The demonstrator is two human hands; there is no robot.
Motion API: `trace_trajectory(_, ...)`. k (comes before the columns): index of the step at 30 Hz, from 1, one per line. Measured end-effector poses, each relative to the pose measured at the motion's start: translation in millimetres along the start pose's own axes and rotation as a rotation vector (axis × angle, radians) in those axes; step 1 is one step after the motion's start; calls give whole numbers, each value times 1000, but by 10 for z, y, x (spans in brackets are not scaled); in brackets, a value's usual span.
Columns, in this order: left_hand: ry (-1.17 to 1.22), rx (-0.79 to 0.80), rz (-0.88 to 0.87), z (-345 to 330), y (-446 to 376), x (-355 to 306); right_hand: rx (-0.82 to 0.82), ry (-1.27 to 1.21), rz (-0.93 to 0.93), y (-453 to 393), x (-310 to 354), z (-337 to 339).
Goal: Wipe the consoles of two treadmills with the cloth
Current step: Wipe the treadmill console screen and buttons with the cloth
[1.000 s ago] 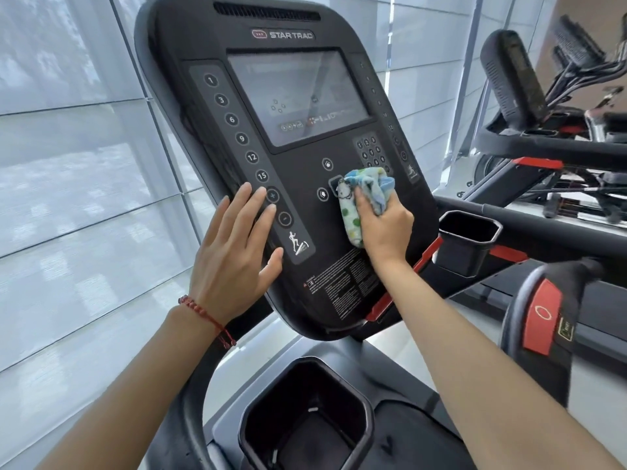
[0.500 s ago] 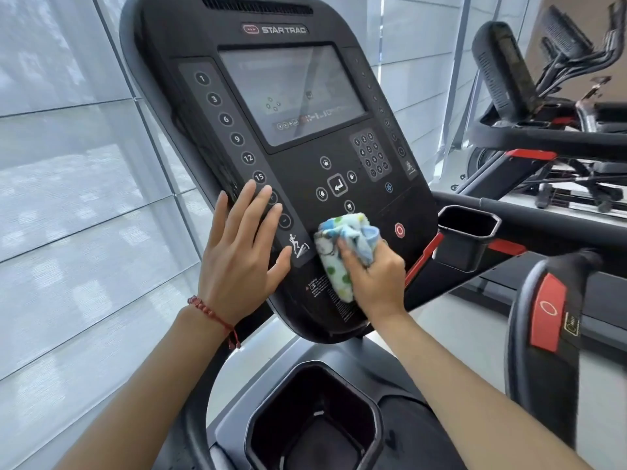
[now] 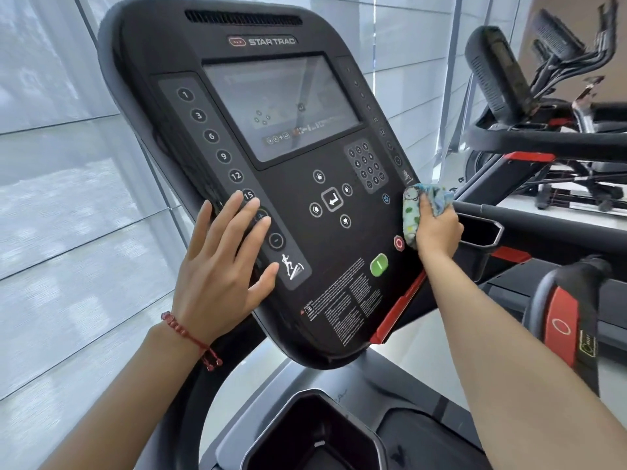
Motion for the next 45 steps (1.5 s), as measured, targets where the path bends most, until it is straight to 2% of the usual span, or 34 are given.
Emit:
trace_trajectory(4, 0, -6, 5, -11, -22, 0, -19, -89, -14, 159, 78, -77)
trace_trajectory(9, 7, -12, 12, -28, -34, -6, 171, -138, 394, 782, 833, -472)
trace_trajectory(12, 7, -7, 5, -28, -20, 3, 222, -139, 491, 845, 950, -545)
trace_trajectory(16, 8, 2, -3, -18, -36, 4, 216, -129, 439, 489, 933, -525)
trace_trajectory(22, 7, 3, -4, -11, -31, 1, 93, -63, 193, -266, 770, -374)
trace_trajectory(25, 8, -4, 4, -16, -50, 3, 63, -80, 147, -326, 776, -363)
trace_trajectory(27, 22, -8, 13, -26, -45, 7, 74, -110, 186, -181, 818, -438)
trace_trajectory(32, 39, -20, 14, -40, -39, 8, 180, -170, 527, 585, 1234, -649)
trace_trajectory(34, 37, -21, 13, -36, -31, 10, 215, -160, 566, 651, 1288, -671)
trace_trajectory(38, 26, -10, 6, -19, -51, 15, 228, -136, 524, 323, 1268, -653)
trace_trajectory(45, -29, -16, -25, 40, -119, 106, 105, -104, 278, -309, 960, -484)
Point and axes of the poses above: each hand's wrist, its own y-axis away from the middle knuckle, its own z-axis out of the back of the hand, x = y × z, the point moved 10 cm from there along -y, towards the middle knuckle, and after that the axes turned 7 degrees about x, right-handed, at the moved point
